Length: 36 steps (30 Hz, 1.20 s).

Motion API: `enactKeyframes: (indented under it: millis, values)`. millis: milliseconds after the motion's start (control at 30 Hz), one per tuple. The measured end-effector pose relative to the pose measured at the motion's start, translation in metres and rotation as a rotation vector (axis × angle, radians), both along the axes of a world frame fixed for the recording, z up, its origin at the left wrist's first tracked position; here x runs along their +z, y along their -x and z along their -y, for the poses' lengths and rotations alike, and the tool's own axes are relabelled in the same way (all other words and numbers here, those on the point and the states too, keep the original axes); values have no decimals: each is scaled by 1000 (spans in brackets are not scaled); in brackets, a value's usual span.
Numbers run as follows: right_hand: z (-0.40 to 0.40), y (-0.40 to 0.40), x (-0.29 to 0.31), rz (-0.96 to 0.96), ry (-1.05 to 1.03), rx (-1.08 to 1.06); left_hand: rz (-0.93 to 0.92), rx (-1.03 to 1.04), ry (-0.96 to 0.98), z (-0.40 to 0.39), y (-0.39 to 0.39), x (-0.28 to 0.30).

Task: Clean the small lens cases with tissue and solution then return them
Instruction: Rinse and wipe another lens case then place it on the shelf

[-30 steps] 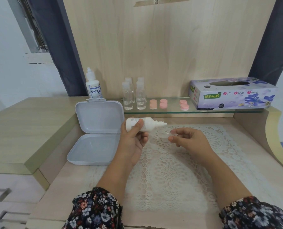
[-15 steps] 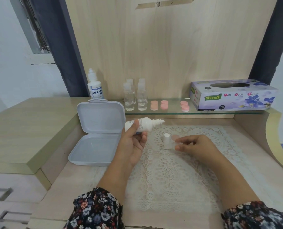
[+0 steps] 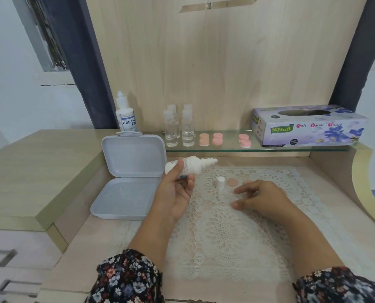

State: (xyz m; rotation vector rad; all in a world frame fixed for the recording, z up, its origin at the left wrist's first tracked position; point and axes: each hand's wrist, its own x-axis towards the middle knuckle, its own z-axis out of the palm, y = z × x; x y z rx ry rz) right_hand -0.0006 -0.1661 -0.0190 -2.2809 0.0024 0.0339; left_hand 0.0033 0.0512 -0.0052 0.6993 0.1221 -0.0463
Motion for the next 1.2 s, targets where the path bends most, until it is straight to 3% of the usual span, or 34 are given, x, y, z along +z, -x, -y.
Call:
enactKeyframes:
  millis: [167,300,367,467,567,800,1067,1133,1200]
  values:
    - [-1,2,2,31,-78,-6,-6,15,11,0,0,1]
    - [-8,0,0,183,-167,-73,-31,21,26,0,0,1]
    - [-15,-4,-6,310,-53,-113,-43,20,49,1,-1,0]
    - [-25,-8,-13,468,274,-50,-54,20,53,1,-2,0]
    - [-34,-8,-13,485,482,46,-60,15,56,1,-2,1]
    - [-38,-11,-16,477,592,65,-74,11,64,0,-3,0]
    - [-33,-16,-23,549,399,-1,-62,2,38,2,-1,0]
    - [-34,-16,-23,564,222,-25,-65,1,35,2,-1,0]
    - [-34,-14,-16,548,-86,-109,-71,2,32,2,-1,-1]
